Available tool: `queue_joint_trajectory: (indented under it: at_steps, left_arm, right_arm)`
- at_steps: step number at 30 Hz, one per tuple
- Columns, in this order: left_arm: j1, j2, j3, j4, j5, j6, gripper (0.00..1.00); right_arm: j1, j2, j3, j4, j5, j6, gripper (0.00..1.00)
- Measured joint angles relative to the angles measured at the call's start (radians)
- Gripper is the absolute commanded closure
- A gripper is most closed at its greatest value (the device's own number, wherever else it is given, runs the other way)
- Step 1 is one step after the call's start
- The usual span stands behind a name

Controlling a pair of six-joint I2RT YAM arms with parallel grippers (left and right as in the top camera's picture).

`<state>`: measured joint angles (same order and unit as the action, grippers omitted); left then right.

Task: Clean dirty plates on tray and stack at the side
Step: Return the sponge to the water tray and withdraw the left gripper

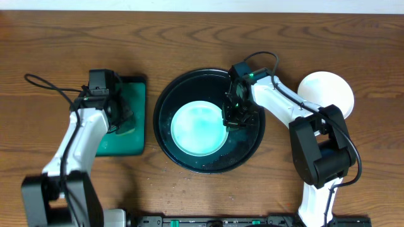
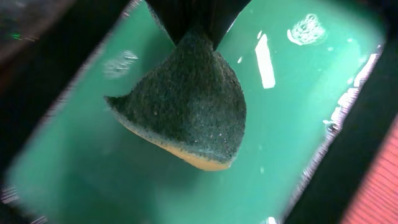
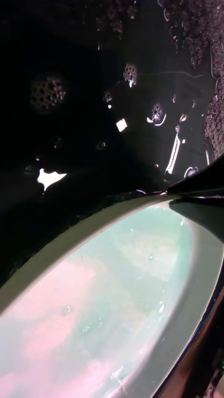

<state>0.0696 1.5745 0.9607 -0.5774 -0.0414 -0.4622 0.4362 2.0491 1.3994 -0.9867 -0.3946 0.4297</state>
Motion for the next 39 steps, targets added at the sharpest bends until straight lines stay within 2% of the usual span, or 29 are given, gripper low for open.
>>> queue_joint_trajectory:
  at_steps: [3, 4, 5, 6, 7, 8, 13, 17, 23, 30, 32, 33, 39]
  left_arm:
    - [0.001, 0.048, 0.000, 0.005, 0.010, 0.005, 0.92]
    - [0.001, 0.055, 0.000, 0.005, 0.013, 0.008, 0.83]
    - [0.001, 0.058, 0.000, 0.005, 0.013, 0.017, 0.59]
    - [0.001, 0.058, 0.000, 0.006, 0.014, 0.019, 0.41]
    - [0.001, 0.057, 0.000, 0.008, 0.014, 0.018, 0.28]
    - [0.001, 0.057, 0.000, 0.009, 0.015, 0.018, 0.23]
    - [0.001, 0.045, 0.000, 0.006, 0.044, 0.018, 0.21]
    - [0.001, -0.031, -0.001, 0.004, 0.101, 0.018, 0.21]
    - [-0.002, -0.309, -0.001, -0.026, 0.223, 0.018, 0.20]
    - [-0.054, -0.661, -0.001, -0.151, 0.309, 0.021, 0.20]
    - [-0.071, -0.731, -0.001, -0.190, 0.320, 0.025, 0.19]
    - [-0.079, -0.761, -0.001, -0.208, 0.324, 0.027, 0.20]
    - [-0.092, -0.865, -0.001, -0.293, 0.332, 0.042, 0.19]
  right_arm:
    - [0.000, 0.000, 0.000, 0.001, 0.000, 0.000, 0.98]
    - [0.000, 0.000, 0.000, 0.001, -0.001, 0.000, 0.99]
    - [0.000, 0.000, 0.000, 0.001, -0.001, 0.000, 0.98]
    - [0.000, 0.000, 0.000, 0.001, -0.001, 0.000, 0.98]
    - [0.000, 0.000, 0.000, 0.002, -0.001, 0.000, 0.99]
    - [0.000, 0.000, 0.000, 0.002, -0.001, 0.000, 0.98]
    - [0.000, 0.000, 0.000, 0.003, -0.002, 0.000, 0.98]
    - [0.000, 0.000, 0.000, 0.005, -0.003, 0.000, 0.98]
    - [0.000, 0.000, 0.000, 0.042, -0.013, -0.019, 0.98]
    - [0.000, 0.000, 0.000, 0.109, -0.024, -0.052, 0.99]
    - [0.000, 0.000, 0.000, 0.120, -0.027, -0.051, 0.85]
    - [0.000, 0.000, 0.000, 0.122, -0.029, -0.046, 0.82]
    - [0.003, 0.000, 0.000, 0.146, -0.034, -0.048, 0.85]
